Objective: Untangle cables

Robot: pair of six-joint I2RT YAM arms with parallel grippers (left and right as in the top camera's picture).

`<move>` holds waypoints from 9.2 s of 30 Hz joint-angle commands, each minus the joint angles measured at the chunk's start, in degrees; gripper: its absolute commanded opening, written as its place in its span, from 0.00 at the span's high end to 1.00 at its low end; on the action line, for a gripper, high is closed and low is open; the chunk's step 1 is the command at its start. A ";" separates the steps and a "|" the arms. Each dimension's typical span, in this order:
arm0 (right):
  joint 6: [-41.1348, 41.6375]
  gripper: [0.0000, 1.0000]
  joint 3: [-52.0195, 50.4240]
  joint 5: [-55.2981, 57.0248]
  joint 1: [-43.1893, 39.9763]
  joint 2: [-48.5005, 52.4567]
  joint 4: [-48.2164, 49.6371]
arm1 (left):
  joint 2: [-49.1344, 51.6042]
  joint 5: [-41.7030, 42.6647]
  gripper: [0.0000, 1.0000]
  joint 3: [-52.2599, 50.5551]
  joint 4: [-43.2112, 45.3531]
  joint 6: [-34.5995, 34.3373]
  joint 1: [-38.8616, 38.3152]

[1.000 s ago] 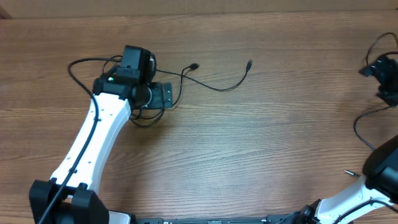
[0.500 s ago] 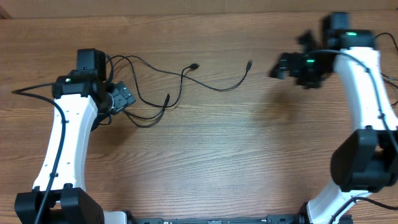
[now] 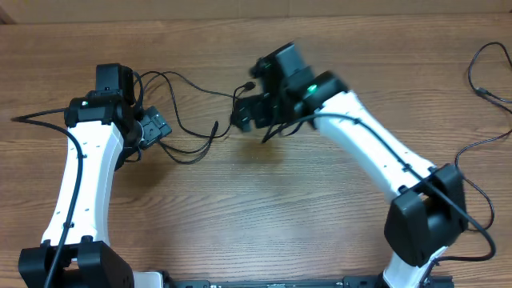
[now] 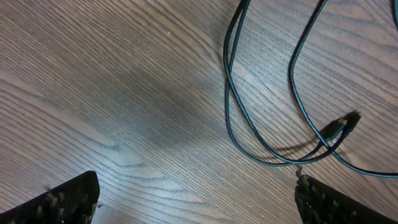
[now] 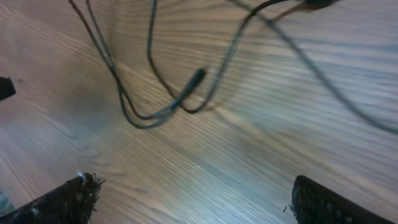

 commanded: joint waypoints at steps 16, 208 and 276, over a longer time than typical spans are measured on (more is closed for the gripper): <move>15.06 0.24 -2.75 5.40 3.69 14.10 23.56 | -1.07 -0.85 0.00 1.07 -0.24 0.94 0.46; 25.90 0.06 39.87 11.82 -12.22 30.84 -34.16 | 12.24 7.30 0.00 21.70 -3.85 12.33 -10.12; 40.57 0.13 39.56 15.15 -3.10 40.70 -23.17 | 12.24 7.17 0.00 21.68 -5.64 12.33 -10.10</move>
